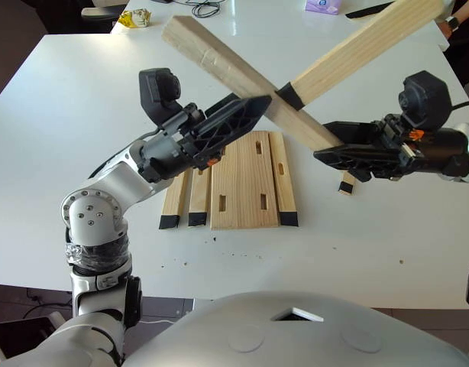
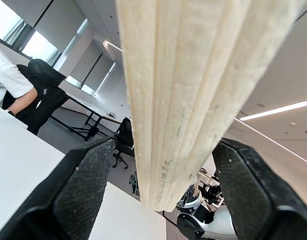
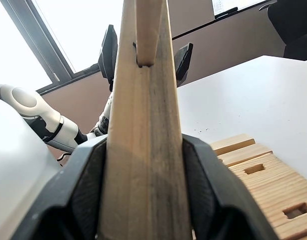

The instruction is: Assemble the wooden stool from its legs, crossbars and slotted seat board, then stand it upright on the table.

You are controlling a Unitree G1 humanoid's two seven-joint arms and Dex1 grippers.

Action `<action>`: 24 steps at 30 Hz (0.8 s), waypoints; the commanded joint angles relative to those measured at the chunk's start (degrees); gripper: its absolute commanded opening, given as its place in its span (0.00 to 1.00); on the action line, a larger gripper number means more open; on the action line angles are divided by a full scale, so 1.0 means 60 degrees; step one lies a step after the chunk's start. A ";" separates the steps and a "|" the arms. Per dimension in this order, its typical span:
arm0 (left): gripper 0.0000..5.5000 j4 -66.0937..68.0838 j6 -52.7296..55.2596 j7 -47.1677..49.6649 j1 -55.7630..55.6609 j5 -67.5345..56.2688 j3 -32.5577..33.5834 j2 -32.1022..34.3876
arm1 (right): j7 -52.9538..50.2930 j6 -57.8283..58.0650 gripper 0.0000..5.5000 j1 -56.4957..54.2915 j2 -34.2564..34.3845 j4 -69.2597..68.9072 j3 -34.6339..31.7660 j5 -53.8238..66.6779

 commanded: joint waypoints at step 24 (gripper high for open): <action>0.40 -0.0369 -0.0040 -0.0921 0.0367 0.0073 -0.0321 0.0483 | 0.0459 -0.0063 0.37 -0.0042 -0.0373 -0.0325 0.0366 -0.0215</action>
